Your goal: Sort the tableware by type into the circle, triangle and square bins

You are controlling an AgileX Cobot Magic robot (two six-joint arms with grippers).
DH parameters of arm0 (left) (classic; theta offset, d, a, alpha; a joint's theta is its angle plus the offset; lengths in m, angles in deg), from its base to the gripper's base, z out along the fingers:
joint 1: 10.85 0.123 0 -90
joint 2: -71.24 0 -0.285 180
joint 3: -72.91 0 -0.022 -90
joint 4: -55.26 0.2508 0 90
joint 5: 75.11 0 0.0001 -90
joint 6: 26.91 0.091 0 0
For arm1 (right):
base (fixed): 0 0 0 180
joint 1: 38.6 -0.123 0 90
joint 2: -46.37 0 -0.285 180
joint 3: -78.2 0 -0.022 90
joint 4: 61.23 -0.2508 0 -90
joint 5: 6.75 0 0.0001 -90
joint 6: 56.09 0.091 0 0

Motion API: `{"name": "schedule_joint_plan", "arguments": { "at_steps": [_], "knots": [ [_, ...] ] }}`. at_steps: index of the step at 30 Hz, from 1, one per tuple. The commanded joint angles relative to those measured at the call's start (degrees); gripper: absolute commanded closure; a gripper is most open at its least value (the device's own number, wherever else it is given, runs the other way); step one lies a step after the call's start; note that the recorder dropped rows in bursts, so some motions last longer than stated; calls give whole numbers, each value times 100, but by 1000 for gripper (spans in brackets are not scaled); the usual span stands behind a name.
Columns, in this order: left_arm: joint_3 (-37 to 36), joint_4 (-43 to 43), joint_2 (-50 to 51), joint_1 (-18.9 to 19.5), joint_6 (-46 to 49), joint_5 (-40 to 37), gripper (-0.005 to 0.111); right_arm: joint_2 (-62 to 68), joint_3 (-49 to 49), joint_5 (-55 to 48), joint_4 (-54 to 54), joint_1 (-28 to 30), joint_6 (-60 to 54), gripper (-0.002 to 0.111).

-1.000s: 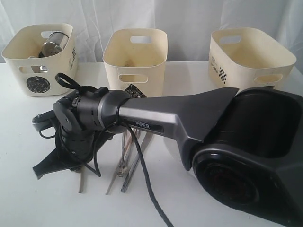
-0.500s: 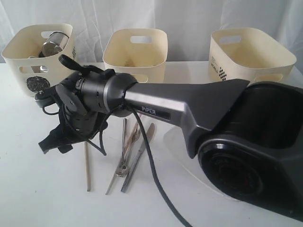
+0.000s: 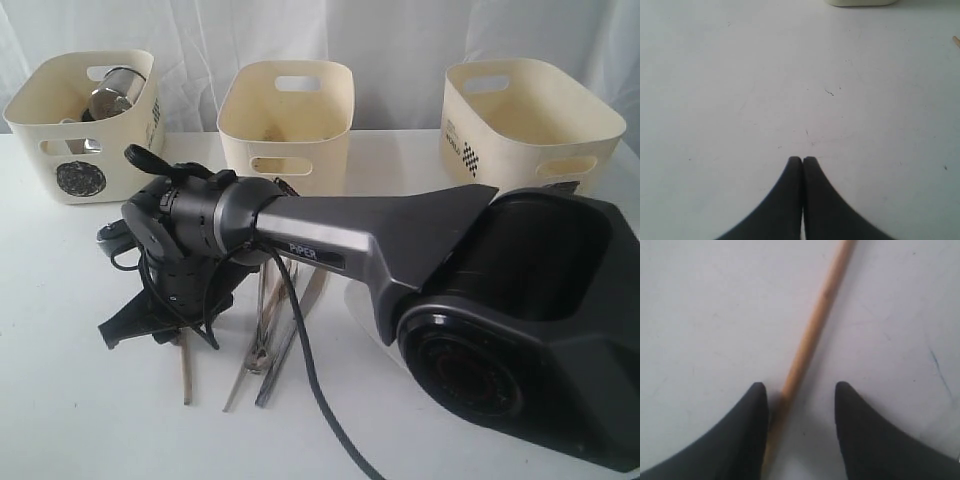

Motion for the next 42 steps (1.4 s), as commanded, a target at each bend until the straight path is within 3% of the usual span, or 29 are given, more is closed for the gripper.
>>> {"name": "schedule_joint_plan", "arguments": {
  "at_steps": [1, 5, 19, 33, 42],
  "knots": [
    [-5, 3, -28, -31, 2, -79, 106, 175, -47, -340, 92, 28, -4, 85],
    [-5, 3, -28, -31, 2, -79, 106, 175, -47, -340, 78, 28, -43, 108],
    [-5, 3, -28, -31, 2, -79, 106, -1032, 497, -1135, -250, 217, -1225, 108],
    [-5, 3, -28, -31, 2, -79, 106, -1502, 497, -1784, -3531, 1397, -2342, 108],
    [-5, 3, -28, -31, 2, -79, 106, -1906, 474, -1784, -3088, 2058, -3189, 108]
  ]
}}
